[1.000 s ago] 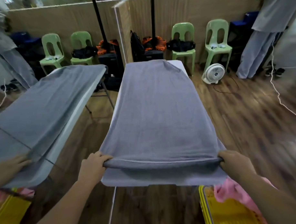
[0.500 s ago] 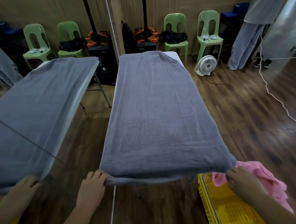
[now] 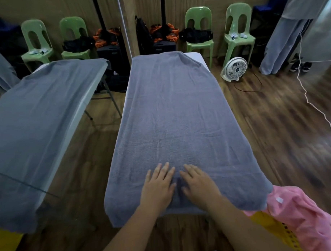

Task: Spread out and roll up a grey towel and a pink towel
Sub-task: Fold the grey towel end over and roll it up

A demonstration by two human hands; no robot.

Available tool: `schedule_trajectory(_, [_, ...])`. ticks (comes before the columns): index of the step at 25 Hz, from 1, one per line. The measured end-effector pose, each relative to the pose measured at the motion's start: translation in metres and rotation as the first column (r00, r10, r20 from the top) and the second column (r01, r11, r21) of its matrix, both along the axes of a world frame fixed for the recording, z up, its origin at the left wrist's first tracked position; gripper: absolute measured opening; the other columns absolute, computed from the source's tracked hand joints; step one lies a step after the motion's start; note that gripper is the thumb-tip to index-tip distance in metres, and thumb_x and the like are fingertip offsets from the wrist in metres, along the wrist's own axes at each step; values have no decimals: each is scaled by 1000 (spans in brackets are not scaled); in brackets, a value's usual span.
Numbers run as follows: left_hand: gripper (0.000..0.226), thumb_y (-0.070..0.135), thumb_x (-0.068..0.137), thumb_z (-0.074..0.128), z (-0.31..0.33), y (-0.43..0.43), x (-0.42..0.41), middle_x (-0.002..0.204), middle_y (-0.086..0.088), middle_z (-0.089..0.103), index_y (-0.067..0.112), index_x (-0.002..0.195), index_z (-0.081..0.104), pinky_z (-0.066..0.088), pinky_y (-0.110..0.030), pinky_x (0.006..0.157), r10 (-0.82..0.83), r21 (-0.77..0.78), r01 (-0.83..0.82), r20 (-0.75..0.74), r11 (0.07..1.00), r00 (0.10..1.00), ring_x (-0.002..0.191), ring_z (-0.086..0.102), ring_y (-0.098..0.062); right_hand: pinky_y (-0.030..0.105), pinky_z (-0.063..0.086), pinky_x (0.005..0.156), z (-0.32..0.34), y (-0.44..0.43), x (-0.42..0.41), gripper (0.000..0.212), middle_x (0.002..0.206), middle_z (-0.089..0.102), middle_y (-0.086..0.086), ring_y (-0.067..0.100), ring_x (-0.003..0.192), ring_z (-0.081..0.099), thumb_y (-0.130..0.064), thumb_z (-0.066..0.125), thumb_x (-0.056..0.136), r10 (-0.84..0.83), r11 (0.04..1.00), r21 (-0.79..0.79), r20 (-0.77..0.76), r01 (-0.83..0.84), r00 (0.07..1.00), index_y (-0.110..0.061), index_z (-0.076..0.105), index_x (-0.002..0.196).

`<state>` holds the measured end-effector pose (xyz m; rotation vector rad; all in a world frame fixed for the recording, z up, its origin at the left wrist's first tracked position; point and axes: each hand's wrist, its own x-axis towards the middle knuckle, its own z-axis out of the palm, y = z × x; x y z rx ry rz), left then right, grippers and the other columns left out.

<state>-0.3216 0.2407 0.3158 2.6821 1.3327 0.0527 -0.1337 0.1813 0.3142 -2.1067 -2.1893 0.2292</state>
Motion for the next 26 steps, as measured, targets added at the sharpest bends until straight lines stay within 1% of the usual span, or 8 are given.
schedule_trajectory(3, [64, 64, 100, 19, -21, 3, -8, 167, 6, 14, 36, 158, 18, 14, -56, 121, 65, -20, -67, -58, 998, 996, 154, 10, -21, 44, 31, 117, -29, -5, 6, 62, 157, 37, 3, 23, 145, 34, -57, 38, 93, 52, 998, 38, 46, -54, 998, -26, 43, 146])
schedule_trajectory(5, [66, 69, 99, 12, -25, 3, -20, 168, 7, 5, 40, 158, 9, 8, -55, 122, 64, -6, -65, -57, 998, 996, 155, 2, -19, 42, 19, 117, -35, -19, 34, 62, 160, 30, 2, 22, 147, 28, -61, 35, 95, 63, 995, 78, 42, -66, 997, -30, 37, 149])
schedule_trajectory(9, [66, 72, 98, 12, -23, 8, -55, 168, 10, -2, 45, 157, 2, 6, -52, 124, 108, -1, -108, -69, 994, 992, 154, -7, -14, 44, 19, 118, -30, -56, 117, 62, 162, 24, 0, 22, 149, 22, -62, 30, 96, -92, 993, 77, 16, 91, 996, -35, 31, 152])
schedule_trajectory(11, [66, 72, 98, 12, -21, 14, -75, 168, 10, 1, 45, 157, 5, 8, -49, 124, 136, 5, -136, -80, 991, 988, 155, -4, -14, 45, 23, 117, -26, -78, 154, 63, 162, 24, 0, 22, 149, 23, -61, 25, 97, -153, 987, 60, 20, 151, 988, -33, 31, 152])
schedule_trajectory(15, [66, 70, 98, 12, -20, 23, -115, 168, 8, 7, 43, 158, 9, 12, -49, 124, 136, 6, -136, -98, 991, 986, 155, 4, -17, 43, 23, 117, -21, -115, 201, 62, 164, 20, 3, 23, 150, 21, -55, 18, 100, -122, 992, 16, 55, 122, 991, -24, 31, 153])
schedule_trajectory(18, [64, 69, 98, 9, -18, 27, -128, 168, 8, 4, 45, 157, 7, 11, -49, 124, 160, 0, -161, -115, 987, 980, 155, 0, -15, 42, 20, 119, -21, -122, 205, 62, 164, 20, 4, 21, 151, 18, -53, 19, 101, -144, 990, 17, 32, 143, 989, -22, 31, 153])
schedule_trajectory(21, [66, 69, 98, 11, -13, 20, -113, 168, 7, 12, 41, 157, 19, 10, -48, 124, 182, -23, -183, -57, 983, 982, 155, 3, -15, 44, 22, 118, -21, -118, 188, 64, 160, 30, 6, 23, 148, 24, -53, 24, 99, -176, 983, 55, -7, 176, 984, -16, 40, 149])
schedule_trajectory(26, [67, 70, 98, 29, -26, -29, -62, 166, 6, 22, 35, 155, 30, 16, -52, 120, -129, -15, 129, -15, 992, 992, 154, 12, -17, 44, 33, 112, -27, -101, 124, 54, 151, 46, 5, 24, 140, 40, -53, 43, 95, 84, 989, 123, -49, -77, 995, -21, 57, 136])
